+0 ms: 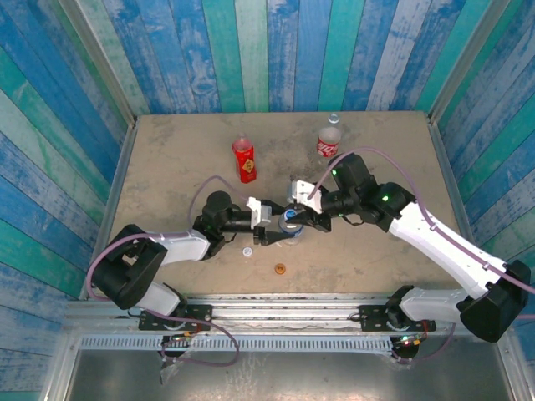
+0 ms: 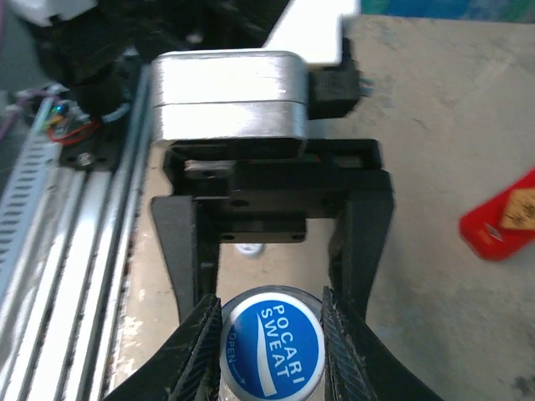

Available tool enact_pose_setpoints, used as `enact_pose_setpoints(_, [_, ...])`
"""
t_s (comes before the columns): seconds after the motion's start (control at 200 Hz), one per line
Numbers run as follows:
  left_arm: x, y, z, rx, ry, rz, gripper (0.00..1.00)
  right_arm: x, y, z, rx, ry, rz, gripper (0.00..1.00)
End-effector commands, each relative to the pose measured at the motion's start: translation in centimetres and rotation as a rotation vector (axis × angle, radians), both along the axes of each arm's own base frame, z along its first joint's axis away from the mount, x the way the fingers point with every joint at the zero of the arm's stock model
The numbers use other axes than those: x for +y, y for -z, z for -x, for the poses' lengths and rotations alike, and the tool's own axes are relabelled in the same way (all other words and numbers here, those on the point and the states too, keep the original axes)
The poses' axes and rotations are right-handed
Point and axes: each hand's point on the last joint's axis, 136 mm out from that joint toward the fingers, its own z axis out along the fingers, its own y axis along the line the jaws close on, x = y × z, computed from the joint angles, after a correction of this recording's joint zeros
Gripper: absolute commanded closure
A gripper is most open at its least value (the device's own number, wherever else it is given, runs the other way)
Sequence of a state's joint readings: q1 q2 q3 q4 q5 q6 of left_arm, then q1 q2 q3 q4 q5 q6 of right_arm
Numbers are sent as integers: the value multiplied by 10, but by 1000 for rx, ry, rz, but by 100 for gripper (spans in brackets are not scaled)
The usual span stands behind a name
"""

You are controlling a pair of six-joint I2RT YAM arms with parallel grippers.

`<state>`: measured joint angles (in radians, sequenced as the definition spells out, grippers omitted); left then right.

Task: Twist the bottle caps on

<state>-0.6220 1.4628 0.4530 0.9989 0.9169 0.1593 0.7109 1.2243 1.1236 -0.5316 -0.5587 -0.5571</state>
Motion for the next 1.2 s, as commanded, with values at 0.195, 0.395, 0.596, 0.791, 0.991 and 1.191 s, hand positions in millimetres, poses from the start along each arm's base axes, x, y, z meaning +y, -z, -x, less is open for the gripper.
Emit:
enact_pose_setpoints(0.195, [20,-65,-129,25,-626,244,50,-29,18,-90,87,744,-103,84])
enact_pose_setpoints(0.395, [22,-80,-174,11,-851,276,52,-46,25,-112,90,1086,-157,86])
enact_pose_setpoints(0.596, [6,-78,-171,-34,-828,223,52,-42,14,-114,43,1072,-166,84])
enact_pose_setpoints(0.791, [3,-64,-149,-56,-708,140,52,-28,-23,-97,-45,855,-219,65])
enact_pose_setpoints(0.991, [1,-41,-96,-97,-388,45,53,-29,-55,-56,-145,586,-292,33])
enact_pose_setpoints(1.191, [-7,-34,-41,-177,-92,-53,52,-28,-58,-7,-131,288,-284,31])
